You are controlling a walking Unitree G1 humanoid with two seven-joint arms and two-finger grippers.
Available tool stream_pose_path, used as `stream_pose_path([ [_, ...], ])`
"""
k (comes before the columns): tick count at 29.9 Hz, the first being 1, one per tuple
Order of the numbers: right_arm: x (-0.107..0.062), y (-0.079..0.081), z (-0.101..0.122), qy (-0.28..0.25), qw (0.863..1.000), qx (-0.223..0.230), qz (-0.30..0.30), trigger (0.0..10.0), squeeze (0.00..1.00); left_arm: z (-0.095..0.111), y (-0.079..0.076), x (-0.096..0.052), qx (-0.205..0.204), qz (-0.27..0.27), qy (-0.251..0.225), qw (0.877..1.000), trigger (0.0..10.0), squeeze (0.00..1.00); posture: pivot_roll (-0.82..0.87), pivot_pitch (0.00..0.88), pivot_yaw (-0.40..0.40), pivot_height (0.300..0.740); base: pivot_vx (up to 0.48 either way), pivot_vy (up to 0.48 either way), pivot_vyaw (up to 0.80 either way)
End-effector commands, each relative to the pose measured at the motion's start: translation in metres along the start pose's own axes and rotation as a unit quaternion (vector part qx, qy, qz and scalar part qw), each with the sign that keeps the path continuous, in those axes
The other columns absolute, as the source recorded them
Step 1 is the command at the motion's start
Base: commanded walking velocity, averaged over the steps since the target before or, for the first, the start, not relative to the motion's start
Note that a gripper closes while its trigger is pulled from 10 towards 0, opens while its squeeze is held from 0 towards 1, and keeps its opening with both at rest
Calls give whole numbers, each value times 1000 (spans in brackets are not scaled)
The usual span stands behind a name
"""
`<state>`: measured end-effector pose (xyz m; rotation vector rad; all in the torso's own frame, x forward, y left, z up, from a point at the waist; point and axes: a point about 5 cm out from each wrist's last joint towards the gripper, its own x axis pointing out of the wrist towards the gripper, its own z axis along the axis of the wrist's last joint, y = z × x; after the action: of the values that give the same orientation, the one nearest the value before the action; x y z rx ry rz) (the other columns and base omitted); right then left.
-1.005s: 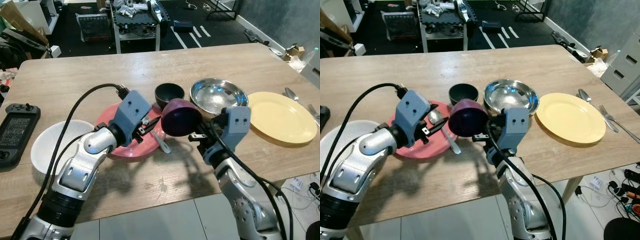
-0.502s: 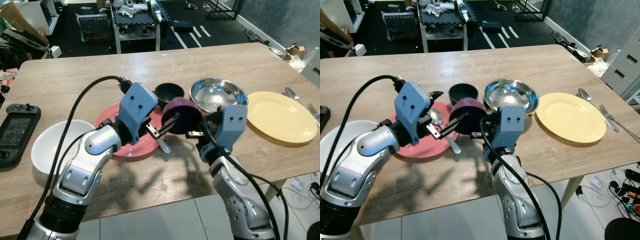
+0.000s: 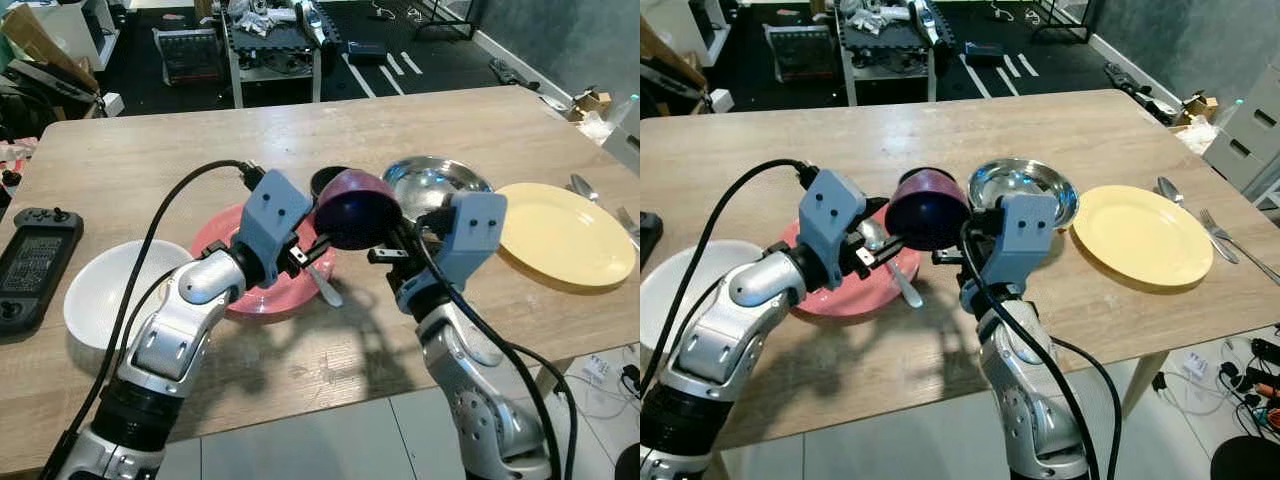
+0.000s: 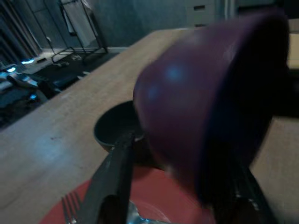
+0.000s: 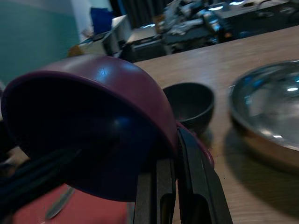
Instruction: Setting the table
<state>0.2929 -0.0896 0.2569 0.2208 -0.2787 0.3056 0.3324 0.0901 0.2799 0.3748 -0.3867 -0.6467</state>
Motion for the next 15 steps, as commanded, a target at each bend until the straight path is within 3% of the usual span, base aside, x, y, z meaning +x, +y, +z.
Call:
stream_pose_path([
  [1, -6, 7, 4, -6, 1000, 7, 27, 10000, 0, -6, 14, -4, 8, 40, 15, 999, 0, 0, 64, 206, 89, 740, 0, 0, 0],
  [8, -9, 17, -3, 18, 998, 3, 59, 10000, 0, -1, 20, -1, 18, 61, 3, 998, 0, 0, 66, 208, 87, 740, 0, 0, 0],
  [15, -8, 11, 1, 3, 999, 6, 36, 10000, 0, -2, 22, -2, 13, 71, 3, 997, 0, 0, 64, 212, 86, 740, 0, 0, 0],
])
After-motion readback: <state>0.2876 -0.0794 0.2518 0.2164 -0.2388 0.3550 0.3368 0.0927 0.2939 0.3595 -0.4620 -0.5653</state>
